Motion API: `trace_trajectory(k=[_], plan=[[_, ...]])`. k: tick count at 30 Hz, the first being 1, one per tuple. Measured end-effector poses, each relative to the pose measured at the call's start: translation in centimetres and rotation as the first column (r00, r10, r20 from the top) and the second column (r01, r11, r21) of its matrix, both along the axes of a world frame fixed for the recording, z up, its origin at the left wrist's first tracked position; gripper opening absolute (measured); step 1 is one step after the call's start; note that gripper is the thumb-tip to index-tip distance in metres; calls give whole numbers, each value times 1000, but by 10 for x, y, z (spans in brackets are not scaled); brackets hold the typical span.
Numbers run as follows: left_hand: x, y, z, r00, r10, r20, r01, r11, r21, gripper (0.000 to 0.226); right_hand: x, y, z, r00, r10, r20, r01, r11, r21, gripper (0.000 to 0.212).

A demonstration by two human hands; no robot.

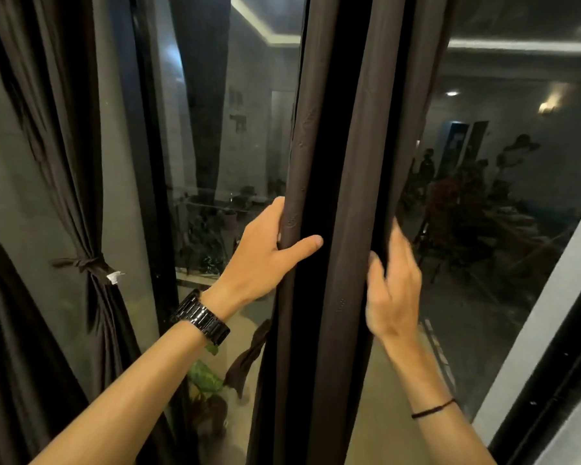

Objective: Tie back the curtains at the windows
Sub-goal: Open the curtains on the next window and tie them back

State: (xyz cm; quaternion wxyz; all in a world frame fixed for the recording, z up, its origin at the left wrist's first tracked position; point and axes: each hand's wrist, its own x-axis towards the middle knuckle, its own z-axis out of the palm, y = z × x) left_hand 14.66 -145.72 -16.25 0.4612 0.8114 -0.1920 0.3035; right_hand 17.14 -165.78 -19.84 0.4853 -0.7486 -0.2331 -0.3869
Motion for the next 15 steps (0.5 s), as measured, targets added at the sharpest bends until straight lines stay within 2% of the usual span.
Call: trace_trajectory(k=[4,7,10,12,15], plan=[[-5,3,-20,995,-65,-76,64,998,-11,29,-9,19,-36,972,210,-110,-216,975,-46,78],[-9,5,-37,987,-85,-135,80,996,-42,33,-13,27,-60,949,247,-194,-264,962,-65,93],[-13,10,-59,954,-134,-269,102,986,-129,51,-16,34,-80,938,198,-286,-234,967,-98,106],[-15,14,-75,900,-225,-373,147,963,-226,50,-20,40,-87,939,129,-319,-179,975,-133,111],[-16,17,-93,848,-302,-436,172,934,-312,43,-24,51,-94,931,37,-364,-101,982,-160,114]])
